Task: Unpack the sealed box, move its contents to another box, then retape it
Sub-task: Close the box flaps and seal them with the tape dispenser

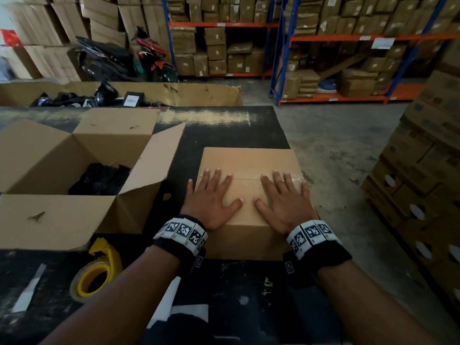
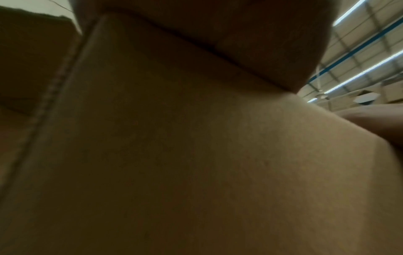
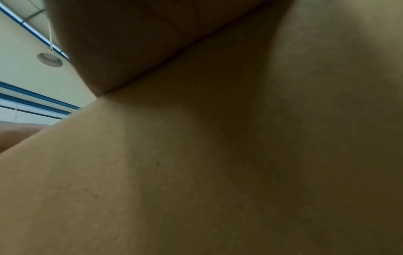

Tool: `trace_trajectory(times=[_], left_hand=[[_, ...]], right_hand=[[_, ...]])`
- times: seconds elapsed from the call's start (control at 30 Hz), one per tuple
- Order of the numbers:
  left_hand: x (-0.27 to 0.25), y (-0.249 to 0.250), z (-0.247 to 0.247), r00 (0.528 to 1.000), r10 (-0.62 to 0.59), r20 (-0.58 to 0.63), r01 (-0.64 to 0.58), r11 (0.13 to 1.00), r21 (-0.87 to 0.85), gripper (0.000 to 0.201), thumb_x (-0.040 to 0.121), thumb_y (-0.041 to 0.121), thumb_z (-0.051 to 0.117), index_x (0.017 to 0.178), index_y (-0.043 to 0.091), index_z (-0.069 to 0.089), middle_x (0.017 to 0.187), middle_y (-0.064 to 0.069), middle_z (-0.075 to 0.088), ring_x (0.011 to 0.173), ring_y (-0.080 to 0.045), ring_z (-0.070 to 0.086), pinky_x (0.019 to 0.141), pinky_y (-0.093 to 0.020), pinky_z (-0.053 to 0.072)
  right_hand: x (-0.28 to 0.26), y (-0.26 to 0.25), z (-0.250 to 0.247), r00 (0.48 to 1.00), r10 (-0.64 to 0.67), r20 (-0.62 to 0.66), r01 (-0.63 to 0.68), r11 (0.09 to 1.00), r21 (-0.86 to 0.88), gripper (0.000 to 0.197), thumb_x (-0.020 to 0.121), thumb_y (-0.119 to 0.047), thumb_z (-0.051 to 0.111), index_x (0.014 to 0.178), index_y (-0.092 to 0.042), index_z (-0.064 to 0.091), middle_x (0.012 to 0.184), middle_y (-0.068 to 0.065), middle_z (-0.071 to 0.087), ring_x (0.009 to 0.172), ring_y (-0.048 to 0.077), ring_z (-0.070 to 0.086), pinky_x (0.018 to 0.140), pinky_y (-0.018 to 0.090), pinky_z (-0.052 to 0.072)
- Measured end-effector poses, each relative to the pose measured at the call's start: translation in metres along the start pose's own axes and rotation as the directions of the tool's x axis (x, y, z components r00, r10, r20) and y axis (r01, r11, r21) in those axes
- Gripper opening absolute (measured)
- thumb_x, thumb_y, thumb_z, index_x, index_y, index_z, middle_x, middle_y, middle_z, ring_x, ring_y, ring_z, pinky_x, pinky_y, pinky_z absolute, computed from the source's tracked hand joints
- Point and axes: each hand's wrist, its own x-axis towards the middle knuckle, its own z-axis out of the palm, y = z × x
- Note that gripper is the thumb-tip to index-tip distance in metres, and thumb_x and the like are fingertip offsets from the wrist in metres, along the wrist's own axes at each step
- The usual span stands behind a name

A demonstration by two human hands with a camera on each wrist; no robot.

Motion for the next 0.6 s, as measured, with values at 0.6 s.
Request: trace_trajectory(times=[0.6], left_hand=[[-0.013, 0.006, -0.003, 0.997, -0.041, -0.06, 0.039, 0.999, -0.03, 0.077, 0.096, 0.074, 0.018, 0.162, 0.037, 0.005, 0.171, 0.004, -0.003, 0.158, -0.019, -0.006, 0.126, -0.056, 0.005]], right_hand=[[0.001, 0.005, 0.0, 0.999, -0.04, 0.004, 0.04, 0.999, 0.028, 0.079, 0.091, -0.071, 0.013, 0.159, -0.031, 0.007, 0.168, 0.007, 0.003, 0.154, 0.032, 0.002, 0.119, 0.063, 0.001]])
